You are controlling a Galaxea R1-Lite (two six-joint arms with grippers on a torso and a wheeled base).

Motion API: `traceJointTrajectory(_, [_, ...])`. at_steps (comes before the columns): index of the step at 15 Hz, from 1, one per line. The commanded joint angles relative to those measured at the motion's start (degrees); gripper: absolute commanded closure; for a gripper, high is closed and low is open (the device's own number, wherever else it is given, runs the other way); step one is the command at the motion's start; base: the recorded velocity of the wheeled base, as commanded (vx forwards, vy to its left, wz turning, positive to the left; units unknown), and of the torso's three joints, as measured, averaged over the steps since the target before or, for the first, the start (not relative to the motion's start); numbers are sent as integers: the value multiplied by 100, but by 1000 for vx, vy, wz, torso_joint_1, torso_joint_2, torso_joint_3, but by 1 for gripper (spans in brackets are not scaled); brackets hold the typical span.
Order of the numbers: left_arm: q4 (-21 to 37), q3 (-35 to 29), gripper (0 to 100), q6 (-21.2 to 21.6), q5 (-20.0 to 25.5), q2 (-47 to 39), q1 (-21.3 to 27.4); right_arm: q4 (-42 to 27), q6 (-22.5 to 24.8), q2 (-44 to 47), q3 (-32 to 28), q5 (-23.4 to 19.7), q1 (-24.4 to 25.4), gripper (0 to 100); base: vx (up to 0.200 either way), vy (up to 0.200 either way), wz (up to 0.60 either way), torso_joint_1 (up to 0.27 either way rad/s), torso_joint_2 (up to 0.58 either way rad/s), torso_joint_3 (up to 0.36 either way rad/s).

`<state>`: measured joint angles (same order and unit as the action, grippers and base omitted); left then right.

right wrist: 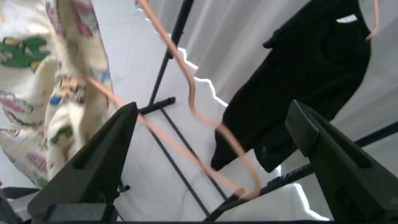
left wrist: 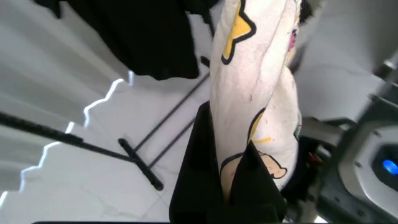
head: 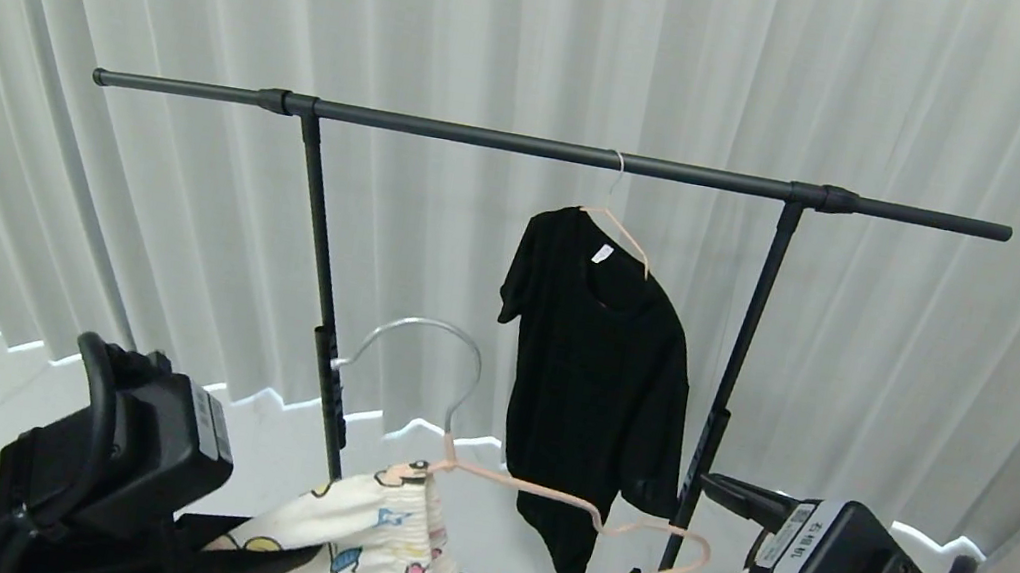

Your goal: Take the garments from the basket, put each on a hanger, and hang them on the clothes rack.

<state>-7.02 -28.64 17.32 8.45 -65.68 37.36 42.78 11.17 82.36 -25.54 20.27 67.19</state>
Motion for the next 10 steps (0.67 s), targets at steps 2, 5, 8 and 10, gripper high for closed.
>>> traceJointTrajectory(2, [-449, 7, 100, -27, -10, -32, -449, 3, -106, 35, 23, -59, -31, 0, 0, 0, 0, 0, 0, 0])
traceJointTrajectory(5, [-1047, -98, 100, -45, -27, -76, -476, 3, -1679, 623, -329, -59, 110, 0, 0, 0, 0, 0, 0, 0])
traceJointTrajectory(8, [-1064, -248, 100, -27, -45, -41, -397, 3, -3041, 1414, -812, -32, 101, 0, 0, 0, 0, 0, 0, 0])
traceJointTrajectory(10, [-1064, -292, 100, -45, -36, -32, -265, 3, -3314, 1819, -1023, -15, 39, 0, 0, 0, 0, 0, 0, 0])
